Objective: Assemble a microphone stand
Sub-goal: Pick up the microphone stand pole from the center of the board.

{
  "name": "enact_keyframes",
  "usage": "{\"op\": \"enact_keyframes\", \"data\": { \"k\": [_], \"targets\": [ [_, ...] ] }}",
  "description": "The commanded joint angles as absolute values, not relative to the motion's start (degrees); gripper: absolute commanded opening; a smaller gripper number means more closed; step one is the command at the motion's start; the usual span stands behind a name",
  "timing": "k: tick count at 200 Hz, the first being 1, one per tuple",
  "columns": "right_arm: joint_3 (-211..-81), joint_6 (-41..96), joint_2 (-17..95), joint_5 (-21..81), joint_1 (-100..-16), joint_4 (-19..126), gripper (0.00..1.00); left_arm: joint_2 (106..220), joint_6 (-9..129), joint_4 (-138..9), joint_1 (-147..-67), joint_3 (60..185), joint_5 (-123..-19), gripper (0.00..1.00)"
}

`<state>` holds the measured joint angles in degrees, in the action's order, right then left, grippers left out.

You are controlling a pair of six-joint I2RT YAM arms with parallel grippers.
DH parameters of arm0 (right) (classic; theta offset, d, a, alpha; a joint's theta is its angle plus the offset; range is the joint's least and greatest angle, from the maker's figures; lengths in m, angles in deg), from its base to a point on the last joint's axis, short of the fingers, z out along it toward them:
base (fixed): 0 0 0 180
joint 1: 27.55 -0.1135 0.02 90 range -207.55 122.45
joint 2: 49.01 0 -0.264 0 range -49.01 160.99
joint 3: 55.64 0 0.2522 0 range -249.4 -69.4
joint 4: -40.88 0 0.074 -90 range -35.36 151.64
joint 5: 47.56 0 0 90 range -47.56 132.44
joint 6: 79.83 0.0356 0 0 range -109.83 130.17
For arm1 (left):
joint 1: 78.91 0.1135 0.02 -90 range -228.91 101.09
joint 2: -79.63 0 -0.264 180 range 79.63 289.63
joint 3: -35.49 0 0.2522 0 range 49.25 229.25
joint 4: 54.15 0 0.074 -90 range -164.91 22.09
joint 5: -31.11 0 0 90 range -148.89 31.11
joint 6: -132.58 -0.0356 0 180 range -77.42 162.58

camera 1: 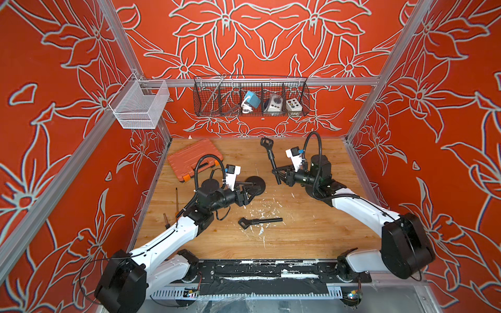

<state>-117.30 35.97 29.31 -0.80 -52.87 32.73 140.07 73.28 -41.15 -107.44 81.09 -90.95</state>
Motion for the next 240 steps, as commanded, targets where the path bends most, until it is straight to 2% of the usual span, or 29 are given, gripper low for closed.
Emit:
{"op": "enact_keyframes", "data": {
  "k": [1,42,78,134,240],
  "targets": [
    [-116.4,44.1,26.5,-3.9,-52.4,23.6,0.03,142.4,70.6,-38.4,-108.8,84.2,-94.0,0.65],
    [-115.9,48.1,25.0,-7.0,-52.1,18.6,0.04,146.8,70.9,-38.4,-110.2,89.3,-95.3,0.61],
    [-114.4,53.4,25.7,-9.2,-51.8,9.4,0.05,151.5,70.2,-39.4,-111.6,93.6,-96.7,0.53],
    [-112.9,58.4,26.9,-11.3,-51.5,1.1,0.05,153.9,69.7,-41.1,-113.7,97.6,-93.8,0.48],
    [-110.7,63.0,26.5,-12.1,-51.4,-5.7,0.05,158.8,70.1,-42.5,-114.9,102.8,-94.0,0.37]
  ]
}}
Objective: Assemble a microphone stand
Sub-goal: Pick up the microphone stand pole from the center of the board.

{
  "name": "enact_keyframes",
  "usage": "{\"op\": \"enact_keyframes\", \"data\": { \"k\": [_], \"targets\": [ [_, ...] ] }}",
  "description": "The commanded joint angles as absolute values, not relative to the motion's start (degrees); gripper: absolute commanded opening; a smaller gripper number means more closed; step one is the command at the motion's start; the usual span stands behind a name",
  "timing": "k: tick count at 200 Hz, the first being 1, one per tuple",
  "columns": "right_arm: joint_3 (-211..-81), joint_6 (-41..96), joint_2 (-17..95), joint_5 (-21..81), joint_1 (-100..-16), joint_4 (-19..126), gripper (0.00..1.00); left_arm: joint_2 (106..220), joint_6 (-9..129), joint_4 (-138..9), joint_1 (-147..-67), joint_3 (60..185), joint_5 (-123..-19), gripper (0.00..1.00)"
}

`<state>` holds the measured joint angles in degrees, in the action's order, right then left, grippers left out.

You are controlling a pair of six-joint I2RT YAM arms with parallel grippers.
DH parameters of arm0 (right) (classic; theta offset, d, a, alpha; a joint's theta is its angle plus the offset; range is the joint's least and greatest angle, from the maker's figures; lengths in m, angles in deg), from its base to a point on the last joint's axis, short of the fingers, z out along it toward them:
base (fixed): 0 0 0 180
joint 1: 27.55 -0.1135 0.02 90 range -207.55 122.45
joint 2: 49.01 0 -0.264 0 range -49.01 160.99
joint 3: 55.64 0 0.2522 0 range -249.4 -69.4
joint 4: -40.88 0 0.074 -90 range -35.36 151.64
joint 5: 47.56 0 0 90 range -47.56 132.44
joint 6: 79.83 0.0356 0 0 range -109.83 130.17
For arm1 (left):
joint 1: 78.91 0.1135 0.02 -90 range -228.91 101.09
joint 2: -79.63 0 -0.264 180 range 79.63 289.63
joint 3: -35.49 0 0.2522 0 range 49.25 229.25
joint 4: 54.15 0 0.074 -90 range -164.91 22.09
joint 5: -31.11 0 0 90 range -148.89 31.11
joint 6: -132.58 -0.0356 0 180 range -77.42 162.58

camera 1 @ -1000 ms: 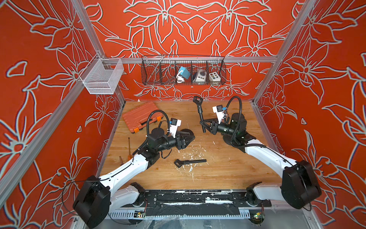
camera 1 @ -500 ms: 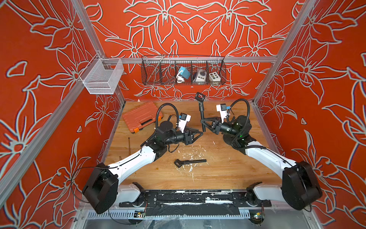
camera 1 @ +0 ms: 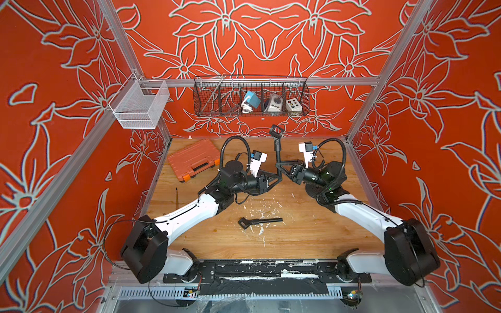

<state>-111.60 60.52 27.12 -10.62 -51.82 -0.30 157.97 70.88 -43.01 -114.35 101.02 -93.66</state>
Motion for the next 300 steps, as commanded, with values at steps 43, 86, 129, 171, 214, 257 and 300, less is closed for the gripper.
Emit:
{"op": "enact_keyframes", "data": {
  "k": [43,86,129,171,214,257,300],
  "targets": [
    [-109.6,63.9,26.5,-12.1,-51.4,-7.1,0.05,159.7,69.4,-42.1,-114.9,104.1,-94.6,0.34],
    [-109.4,62.3,25.2,-11.2,-51.3,-4.7,0.16,160.2,66.9,-43.1,-114.9,104.1,-94.4,0.04],
    [-116.5,41.0,17.0,-4.6,-50.4,33.0,0.48,157.0,57.5,-52.8,-114.9,104.4,-84.7,0.0],
    [-126.9,20.5,11.4,1.9,-50.0,63.4,0.61,157.2,49.2,-57.8,-114.9,104.9,-81.2,0.0],
    [-132.0,18.9,14.6,-1.8,-49.8,69.3,0.66,156.0,48.6,-53.3,-114.9,102.2,-86.8,0.0],
    [-133.7,19.0,17.3,-6.5,-49.1,66.8,0.67,154.4,47.5,-53.4,-114.9,101.0,-90.6,0.0],
    [-136.7,20.5,21.7,-13.4,-48.1,62.3,0.65,152.3,46.1,-52.8,-114.9,98.9,-92.0,0.0]
  ]
}}
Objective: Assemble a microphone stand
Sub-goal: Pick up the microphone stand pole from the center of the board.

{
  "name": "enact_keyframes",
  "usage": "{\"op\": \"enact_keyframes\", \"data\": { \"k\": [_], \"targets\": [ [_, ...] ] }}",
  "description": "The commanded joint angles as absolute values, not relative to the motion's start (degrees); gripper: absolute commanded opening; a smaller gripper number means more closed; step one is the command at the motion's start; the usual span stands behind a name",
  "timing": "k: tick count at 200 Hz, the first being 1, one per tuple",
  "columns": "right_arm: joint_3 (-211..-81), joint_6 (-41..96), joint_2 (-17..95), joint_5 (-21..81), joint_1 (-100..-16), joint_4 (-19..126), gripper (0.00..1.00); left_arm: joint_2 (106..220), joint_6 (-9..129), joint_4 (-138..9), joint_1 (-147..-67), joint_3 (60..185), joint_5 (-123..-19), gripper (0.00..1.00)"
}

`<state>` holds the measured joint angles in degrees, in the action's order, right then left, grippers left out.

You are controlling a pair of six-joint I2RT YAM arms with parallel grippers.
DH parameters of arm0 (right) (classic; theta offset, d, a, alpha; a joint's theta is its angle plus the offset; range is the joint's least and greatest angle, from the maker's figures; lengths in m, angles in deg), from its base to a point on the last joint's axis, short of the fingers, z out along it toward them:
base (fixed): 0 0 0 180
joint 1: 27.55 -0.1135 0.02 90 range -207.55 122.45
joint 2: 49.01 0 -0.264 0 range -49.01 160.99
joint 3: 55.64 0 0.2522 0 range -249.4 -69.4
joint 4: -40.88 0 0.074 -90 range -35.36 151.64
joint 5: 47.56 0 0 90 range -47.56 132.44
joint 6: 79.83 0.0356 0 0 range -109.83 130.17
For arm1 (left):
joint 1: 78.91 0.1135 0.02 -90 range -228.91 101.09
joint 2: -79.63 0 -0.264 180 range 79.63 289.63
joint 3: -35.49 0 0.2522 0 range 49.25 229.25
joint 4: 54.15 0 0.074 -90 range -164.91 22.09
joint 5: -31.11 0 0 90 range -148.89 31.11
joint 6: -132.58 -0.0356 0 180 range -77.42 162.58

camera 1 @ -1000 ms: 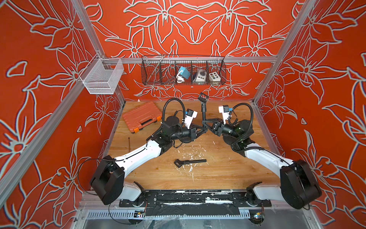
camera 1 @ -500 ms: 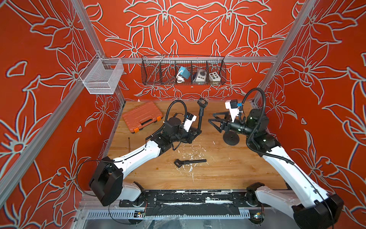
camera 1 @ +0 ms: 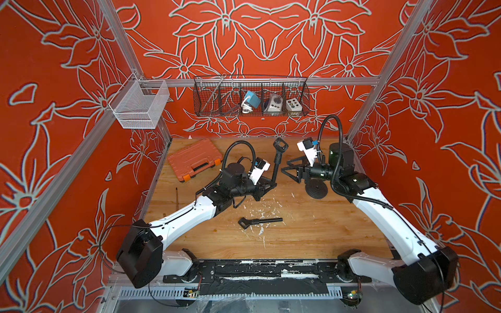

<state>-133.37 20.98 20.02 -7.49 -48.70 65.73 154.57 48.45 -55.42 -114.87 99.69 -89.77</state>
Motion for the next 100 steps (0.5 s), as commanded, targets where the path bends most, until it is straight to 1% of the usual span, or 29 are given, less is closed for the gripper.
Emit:
{"op": "enact_keyframes", "data": {
  "k": [1,11,30,69,100],
  "targets": [
    [-136.8,20.5,21.7,-13.5,-48.0,62.2,0.65,152.3,46.1,-52.9,-114.9,98.9,-92.0,0.0],
    [-137.2,20.6,22.2,-14.9,-48.0,61.0,0.63,152.3,45.7,-53.3,-114.9,98.9,-92.1,0.0],
    [-138.0,21.3,23.0,-17.0,-47.9,59.0,0.57,152.8,45.7,-53.4,-114.9,98.9,-92.8,0.0],
    [-138.0,25.3,24.9,-20.7,-47.9,53.1,0.53,154.4,46.1,-52.0,-114.9,99.1,-93.7,0.0],
    [-137.6,27.2,25.8,-21.5,-47.9,50.1,0.43,155.3,45.8,-51.9,-114.9,99.7,-93.9,0.0]
  ]
}}
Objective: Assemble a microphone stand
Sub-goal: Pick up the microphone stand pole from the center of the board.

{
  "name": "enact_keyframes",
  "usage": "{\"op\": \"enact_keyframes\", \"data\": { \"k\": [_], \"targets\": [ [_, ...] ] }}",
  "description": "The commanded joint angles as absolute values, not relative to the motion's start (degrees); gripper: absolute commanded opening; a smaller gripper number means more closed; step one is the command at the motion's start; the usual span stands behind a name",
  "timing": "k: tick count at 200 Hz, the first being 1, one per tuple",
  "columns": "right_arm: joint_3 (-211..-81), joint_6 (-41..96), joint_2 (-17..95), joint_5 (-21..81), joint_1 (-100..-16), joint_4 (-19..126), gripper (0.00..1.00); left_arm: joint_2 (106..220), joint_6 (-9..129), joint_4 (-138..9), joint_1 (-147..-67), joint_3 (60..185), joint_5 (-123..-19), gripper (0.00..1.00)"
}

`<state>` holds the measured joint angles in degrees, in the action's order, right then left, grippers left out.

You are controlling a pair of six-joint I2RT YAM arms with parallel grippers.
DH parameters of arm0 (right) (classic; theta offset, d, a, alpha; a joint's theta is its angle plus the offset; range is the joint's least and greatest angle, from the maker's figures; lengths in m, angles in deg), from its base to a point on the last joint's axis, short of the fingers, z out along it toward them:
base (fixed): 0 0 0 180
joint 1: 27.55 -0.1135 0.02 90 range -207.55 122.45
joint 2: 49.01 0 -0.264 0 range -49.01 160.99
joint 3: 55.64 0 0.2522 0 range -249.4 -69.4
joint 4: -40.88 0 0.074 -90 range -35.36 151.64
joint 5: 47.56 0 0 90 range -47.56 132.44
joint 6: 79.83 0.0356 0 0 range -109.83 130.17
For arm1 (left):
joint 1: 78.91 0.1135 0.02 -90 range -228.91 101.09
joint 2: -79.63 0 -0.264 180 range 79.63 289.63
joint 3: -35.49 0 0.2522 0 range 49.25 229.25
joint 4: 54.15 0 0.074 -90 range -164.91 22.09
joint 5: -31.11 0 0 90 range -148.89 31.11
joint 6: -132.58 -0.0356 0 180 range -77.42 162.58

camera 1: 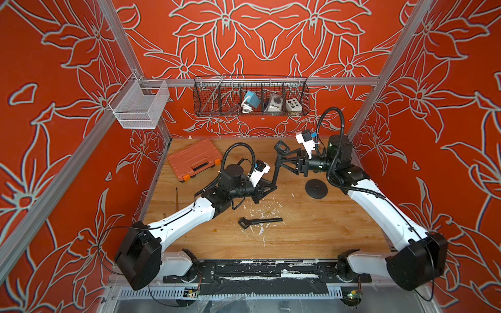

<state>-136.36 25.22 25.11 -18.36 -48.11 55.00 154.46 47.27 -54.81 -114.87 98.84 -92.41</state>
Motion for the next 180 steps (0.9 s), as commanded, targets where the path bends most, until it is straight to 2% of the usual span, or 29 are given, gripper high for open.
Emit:
{"op": "enact_keyframes", "data": {
  "k": [1,16,28,41,49,58,74,84,129,155,180],
  "targets": [
    [-137.6,27.3,25.8,-21.6,-47.9,50.0,0.43,155.3,45.8,-52.0,-114.9,99.7,-93.9,0.0],
    [-137.4,27.7,26.2,-21.9,-47.9,49.3,0.36,155.9,46.0,-52.1,-114.9,100.1,-93.3,0.0],
    [-137.1,27.6,26.4,-21.9,-47.9,49.3,0.23,156.7,46.9,-52.9,-114.9,101.1,-91.7,0.0],
    [-136.7,26.7,26.3,-20.9,-47.9,49.7,0.05,157.4,47.8,-53.6,-114.9,101.9,-89.7,0.1],
    [-136.3,25.7,26.2,-20.0,-47.8,50.2,0.0,157.8,48.2,-53.8,-114.8,102.4,-88.6,0.25],
    [-136.0,24.5,26.2,-18.8,-47.8,50.3,0.0,158.1,48.3,-54.2,-114.7,102.7,-87.3,0.42],
    [-135.2,21.7,25.9,-15.5,-47.8,50.1,0.0,158.3,48.7,-54.0,-114.2,102.9,-84.8,0.58],
    [-134.4,20.7,25.8,-13.1,-47.8,48.8,0.0,158.2,49.5,-53.5,-113.2,102.4,-83.7,0.65],
    [-130.0,20.2,24.3,-4.4,-47.8,43.1,0.0,158.6,50.0,-55.7,-104.8,102.2,-85.8,0.71],
    [-127.6,19.7,22.7,4.6,-47.8,45.1,0.0,160.1,46.7,-61.2,-103.4,104.0,-78.9,0.74],
    [-122.0,20.3,20.4,9.4,-47.8,40.0,0.0,164.9,46.7,-67.6,-103.1,108.6,-72.1,0.78]
  ]
}}
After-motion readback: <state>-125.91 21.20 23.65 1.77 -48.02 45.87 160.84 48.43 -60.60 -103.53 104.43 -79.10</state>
